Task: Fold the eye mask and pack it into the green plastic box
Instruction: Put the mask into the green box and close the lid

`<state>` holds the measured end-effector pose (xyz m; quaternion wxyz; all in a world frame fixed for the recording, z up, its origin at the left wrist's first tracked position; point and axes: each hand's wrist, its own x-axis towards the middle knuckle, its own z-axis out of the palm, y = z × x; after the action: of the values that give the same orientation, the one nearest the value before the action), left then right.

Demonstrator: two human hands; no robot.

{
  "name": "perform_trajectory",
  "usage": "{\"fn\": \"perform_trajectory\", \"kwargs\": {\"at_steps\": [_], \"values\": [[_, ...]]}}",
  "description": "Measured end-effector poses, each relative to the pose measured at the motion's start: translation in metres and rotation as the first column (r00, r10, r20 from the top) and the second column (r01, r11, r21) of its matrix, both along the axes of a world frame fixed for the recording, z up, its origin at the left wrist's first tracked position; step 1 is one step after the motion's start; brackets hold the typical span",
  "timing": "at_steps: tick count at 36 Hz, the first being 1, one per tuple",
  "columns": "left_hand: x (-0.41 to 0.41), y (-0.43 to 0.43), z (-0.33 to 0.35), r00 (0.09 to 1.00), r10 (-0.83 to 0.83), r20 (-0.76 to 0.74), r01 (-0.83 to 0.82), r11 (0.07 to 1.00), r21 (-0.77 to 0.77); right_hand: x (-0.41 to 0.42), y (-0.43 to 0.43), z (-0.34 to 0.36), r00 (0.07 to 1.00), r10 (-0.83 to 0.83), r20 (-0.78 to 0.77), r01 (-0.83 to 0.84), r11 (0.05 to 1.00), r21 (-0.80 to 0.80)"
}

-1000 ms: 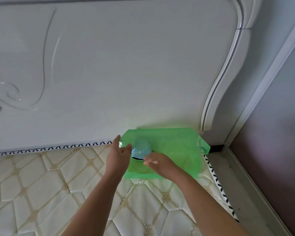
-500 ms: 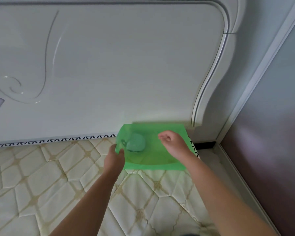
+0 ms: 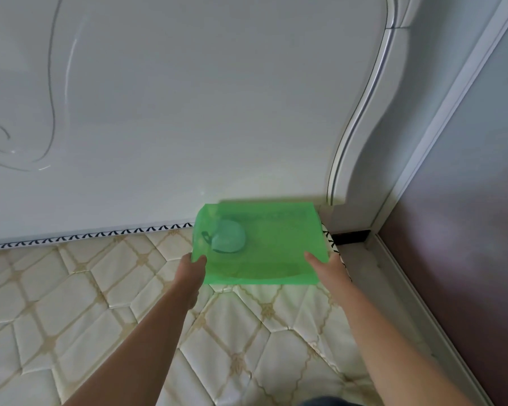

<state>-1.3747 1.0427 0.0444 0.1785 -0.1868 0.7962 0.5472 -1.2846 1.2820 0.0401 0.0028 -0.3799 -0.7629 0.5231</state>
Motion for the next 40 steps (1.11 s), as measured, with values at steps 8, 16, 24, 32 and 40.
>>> {"fn": "perform_trajectory", "kwargs": {"at_steps": [8, 16, 24, 32, 40], "values": [[0.006, -0.002, -0.010, 0.998, 0.052, 0.038, -0.055, 0.995, 0.088, 0.008, 0.000, -0.004, 0.998, -0.043, -0.049, 0.035, 0.987, -0.156], [0.041, -0.020, 0.000, 0.999, 0.039, 0.000, -0.039, 0.996, 0.083, 0.035, -0.015, 0.000, 0.999, -0.039, -0.011, 0.036, 0.977, -0.209], [0.086, -0.044, 0.002, 0.997, 0.062, 0.046, -0.066, 0.992, 0.104, 0.080, -0.042, -0.001, 0.998, -0.063, 0.028, 0.067, 0.969, -0.238], [0.138, -0.055, -0.005, 0.993, 0.110, 0.044, -0.114, 0.989, 0.096, 0.116, -0.056, -0.006, 0.986, -0.155, 0.069, 0.168, 0.945, -0.279], [0.151, -0.064, -0.008, 0.991, 0.129, 0.038, -0.133, 0.983, 0.124, 0.133, -0.060, -0.014, 0.985, -0.162, 0.061, 0.171, 0.962, -0.211]]}}
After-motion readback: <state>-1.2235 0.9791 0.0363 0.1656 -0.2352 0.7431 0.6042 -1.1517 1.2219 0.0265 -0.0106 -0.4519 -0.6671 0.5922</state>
